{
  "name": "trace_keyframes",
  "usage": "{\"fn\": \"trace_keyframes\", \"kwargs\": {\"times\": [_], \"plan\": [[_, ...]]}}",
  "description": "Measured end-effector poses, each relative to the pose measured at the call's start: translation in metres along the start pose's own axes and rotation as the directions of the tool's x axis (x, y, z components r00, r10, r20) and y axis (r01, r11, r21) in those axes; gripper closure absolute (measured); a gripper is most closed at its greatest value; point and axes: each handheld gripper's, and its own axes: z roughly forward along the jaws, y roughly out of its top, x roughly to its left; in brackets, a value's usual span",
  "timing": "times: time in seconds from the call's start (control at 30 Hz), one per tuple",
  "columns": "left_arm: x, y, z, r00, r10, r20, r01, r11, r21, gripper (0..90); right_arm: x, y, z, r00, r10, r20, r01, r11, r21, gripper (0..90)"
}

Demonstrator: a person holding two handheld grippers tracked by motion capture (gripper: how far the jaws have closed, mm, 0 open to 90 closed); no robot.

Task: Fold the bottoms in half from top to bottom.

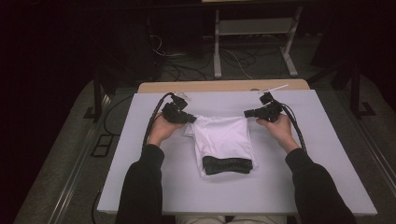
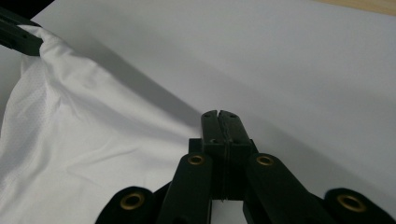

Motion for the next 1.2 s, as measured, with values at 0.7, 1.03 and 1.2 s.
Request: {"fn": "trace_keyframes", "kwargs": {"times": [0.7, 1.03, 1.2], "plan": [[0.019, 0.007, 0.025, 0.9886, -0.096, -0.116, 0.083, 0.9902, -0.113, 84.8, -0.018, 0.013, 0.012, 0.9957, 0.075, 0.054, -0.073, 0.996, -0.042, 89.1], [0.024, 0.004, 0.029, 0.978, -0.18, -0.104, 0.16, 0.9712, -0.176, 64.4, -0.023, 0.013, 0.015, 0.9921, 0.121, 0.032, -0.119, 0.992, -0.051, 87.4], [0.023, -0.001, 0.024, 0.9587, -0.258, -0.119, 0.221, 0.9404, -0.259, 32.4, -0.02, 0.011, 0.011, 0.9929, 0.105, 0.057, -0.1, 0.992, -0.074, 68.6]]}}
